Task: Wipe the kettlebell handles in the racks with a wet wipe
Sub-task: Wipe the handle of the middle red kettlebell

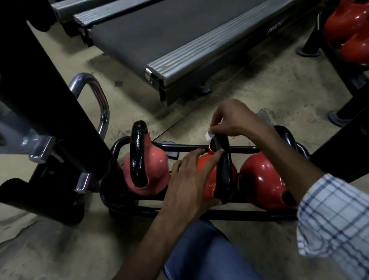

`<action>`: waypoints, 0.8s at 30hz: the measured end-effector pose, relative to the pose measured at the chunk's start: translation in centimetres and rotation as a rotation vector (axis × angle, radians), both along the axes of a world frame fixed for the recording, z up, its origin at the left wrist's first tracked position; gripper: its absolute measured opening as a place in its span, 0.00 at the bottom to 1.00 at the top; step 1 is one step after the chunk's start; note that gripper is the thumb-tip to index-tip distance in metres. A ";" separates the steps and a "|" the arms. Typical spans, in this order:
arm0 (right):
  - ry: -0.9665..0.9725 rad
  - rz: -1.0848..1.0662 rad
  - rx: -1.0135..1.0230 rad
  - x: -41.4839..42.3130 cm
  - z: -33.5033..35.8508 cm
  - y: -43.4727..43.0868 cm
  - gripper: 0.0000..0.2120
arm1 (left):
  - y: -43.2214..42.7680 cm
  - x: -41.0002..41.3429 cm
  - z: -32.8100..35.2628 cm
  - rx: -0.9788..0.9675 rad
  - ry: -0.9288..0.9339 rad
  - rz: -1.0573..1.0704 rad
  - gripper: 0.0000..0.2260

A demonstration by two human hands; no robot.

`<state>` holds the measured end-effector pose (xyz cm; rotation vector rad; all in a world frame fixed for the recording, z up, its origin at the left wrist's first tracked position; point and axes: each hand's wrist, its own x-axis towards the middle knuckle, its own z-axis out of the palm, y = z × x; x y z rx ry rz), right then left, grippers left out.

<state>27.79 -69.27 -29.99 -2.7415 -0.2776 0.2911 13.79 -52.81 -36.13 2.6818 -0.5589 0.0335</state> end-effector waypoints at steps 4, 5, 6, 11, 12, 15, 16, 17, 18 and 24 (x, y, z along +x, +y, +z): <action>0.206 0.189 -0.258 1.9 1.1 2.9 0.05 | 0.0 -0.1 -0.2 0.006 -0.011 0.003 0.49; 0.233 0.235 -0.329 2.0 1.3 3.9 0.05 | 0.0 0.0 -0.1 0.006 -0.017 0.003 0.49; 0.236 0.280 -0.409 1.7 1.2 4.8 0.06 | 0.0 0.0 -0.1 0.004 -0.025 0.001 0.49; 0.171 0.462 -0.643 -0.6 -0.3 8.1 0.11 | 0.1 -0.3 -0.1 -0.016 -0.071 0.000 0.49; 0.174 0.464 -0.667 -0.7 -0.2 8.2 0.12 | 0.1 -0.3 -0.2 -0.017 -0.068 0.002 0.49; 0.192 0.390 -0.697 -0.1 0.8 7.8 0.10 | 0.1 -0.3 -0.3 0.005 -0.070 0.010 0.49; 0.186 0.358 -0.690 0.2 1.2 7.5 0.11 | 0.1 -0.3 -0.4 0.006 -0.059 0.011 0.49; 0.168 0.338 -0.680 0.6 1.5 7.2 0.12 | 0.1 -0.3 -0.4 0.005 -0.044 0.011 0.49; 0.166 0.326 -0.671 1.1 1.5 6.9 0.14 | 0.1 -0.3 -0.5 0.005 -0.031 0.011 0.49; 0.152 0.319 -0.531 1.6 0.7 4.6 0.09 | 0.6 -0.9 -0.8 -0.066 -0.027 0.133 0.51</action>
